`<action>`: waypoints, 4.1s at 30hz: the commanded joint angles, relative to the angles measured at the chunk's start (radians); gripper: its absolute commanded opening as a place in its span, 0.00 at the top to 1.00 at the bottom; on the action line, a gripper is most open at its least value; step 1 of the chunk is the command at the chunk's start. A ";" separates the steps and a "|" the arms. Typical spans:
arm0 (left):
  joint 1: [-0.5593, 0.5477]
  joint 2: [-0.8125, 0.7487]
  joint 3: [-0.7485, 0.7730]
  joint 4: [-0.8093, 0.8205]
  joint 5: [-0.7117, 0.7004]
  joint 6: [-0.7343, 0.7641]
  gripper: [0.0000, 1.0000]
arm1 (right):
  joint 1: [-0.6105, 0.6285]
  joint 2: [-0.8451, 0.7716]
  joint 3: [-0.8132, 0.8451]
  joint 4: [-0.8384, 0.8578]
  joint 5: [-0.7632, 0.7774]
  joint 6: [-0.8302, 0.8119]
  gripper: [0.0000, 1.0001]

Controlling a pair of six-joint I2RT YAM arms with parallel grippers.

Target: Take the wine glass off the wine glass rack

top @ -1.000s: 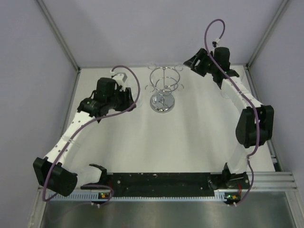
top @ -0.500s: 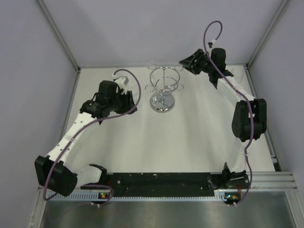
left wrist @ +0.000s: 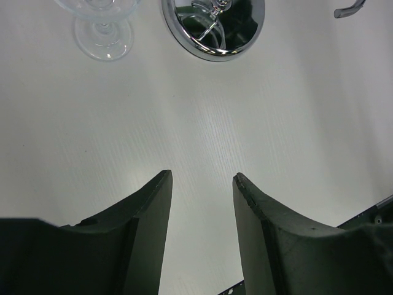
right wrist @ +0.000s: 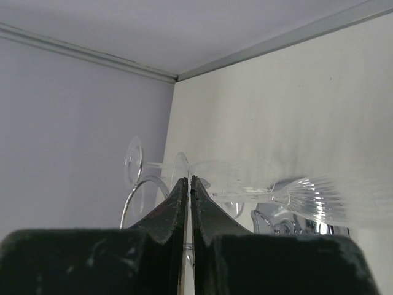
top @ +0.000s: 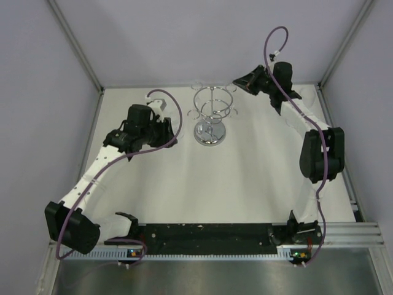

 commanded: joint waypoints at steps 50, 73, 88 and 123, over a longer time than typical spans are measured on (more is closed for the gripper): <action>0.000 -0.162 0.022 0.507 0.561 -0.457 0.49 | -0.080 -0.754 -0.145 0.182 -0.384 -0.020 1.00; 0.000 -0.062 -0.110 1.615 0.819 -1.224 0.46 | -0.063 -0.965 -0.370 1.265 -0.569 1.012 1.00; -0.020 0.017 -0.125 1.891 0.821 -1.450 0.44 | 0.080 -0.948 -0.324 1.184 -0.531 0.914 1.00; -0.085 0.005 -0.108 1.973 0.839 -1.448 0.52 | 0.204 -0.912 -0.358 1.129 -0.509 0.788 1.00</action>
